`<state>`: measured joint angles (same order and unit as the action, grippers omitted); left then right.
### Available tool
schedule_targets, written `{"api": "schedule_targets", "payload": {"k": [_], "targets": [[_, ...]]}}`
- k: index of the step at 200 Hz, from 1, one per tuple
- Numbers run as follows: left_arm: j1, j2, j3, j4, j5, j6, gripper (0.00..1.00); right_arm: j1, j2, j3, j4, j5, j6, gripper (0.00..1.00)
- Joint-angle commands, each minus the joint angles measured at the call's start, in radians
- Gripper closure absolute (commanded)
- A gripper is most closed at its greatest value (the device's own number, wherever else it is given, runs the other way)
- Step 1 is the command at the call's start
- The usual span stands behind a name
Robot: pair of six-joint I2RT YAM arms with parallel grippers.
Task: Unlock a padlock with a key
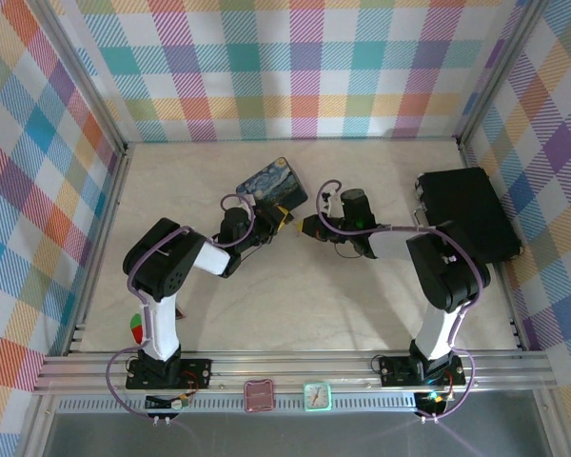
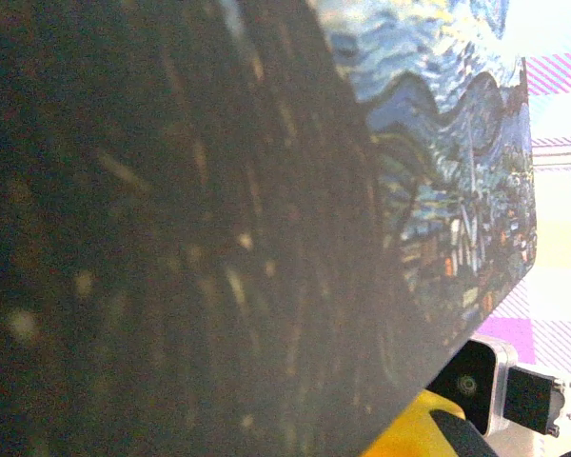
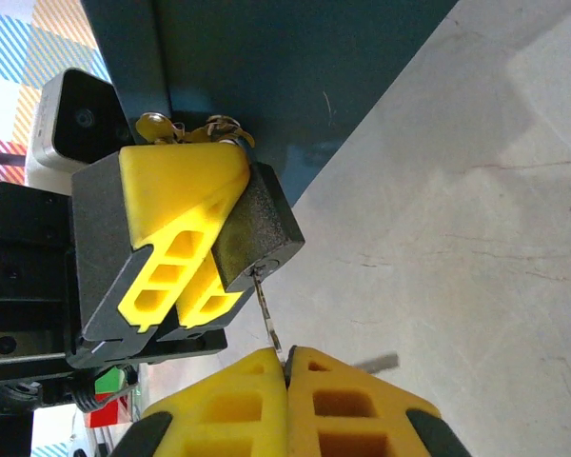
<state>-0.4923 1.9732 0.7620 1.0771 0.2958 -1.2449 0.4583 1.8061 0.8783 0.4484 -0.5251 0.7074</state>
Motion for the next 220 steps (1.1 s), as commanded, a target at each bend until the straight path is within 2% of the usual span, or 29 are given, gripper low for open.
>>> {"api": "schedule_targets", "payload": {"k": [1, 13, 32, 67, 152, 197, 220], "targets": [[-0.038, -0.002, 0.007, 0.001, 0.048, -0.012, 1.00, -0.006, 0.032, 0.055, 0.136, -0.059, 0.077, 1.00], [-0.041, 0.016, 0.007, 0.043, 0.049, -0.026, 1.00, -0.006, 0.053, 0.051, 0.174, -0.081, 0.163, 1.00], [-0.046, 0.039, 0.007, 0.100, 0.049, -0.044, 1.00, -0.013, 0.094, 0.038, 0.328, -0.131, 0.317, 1.00], [-0.046, 0.019, 0.008, 0.085, 0.059, -0.034, 1.00, -0.044, 0.174, 0.024, 0.583, -0.187, 0.566, 1.00], [-0.051, 0.012, -0.013, 0.110, 0.091, -0.032, 1.00, -0.061, 0.183, 0.055, 0.559, -0.236, 0.673, 1.00], [-0.060, -0.003, -0.023, 0.091, -0.020, -0.111, 1.00, -0.018, 0.123, -0.041, 0.568, -0.113, 0.638, 1.00], [-0.085, -0.043, -0.015, 0.007, -0.066, -0.138, 1.00, 0.003, 0.130, -0.068, 0.602, -0.050, 0.607, 1.00]]}}
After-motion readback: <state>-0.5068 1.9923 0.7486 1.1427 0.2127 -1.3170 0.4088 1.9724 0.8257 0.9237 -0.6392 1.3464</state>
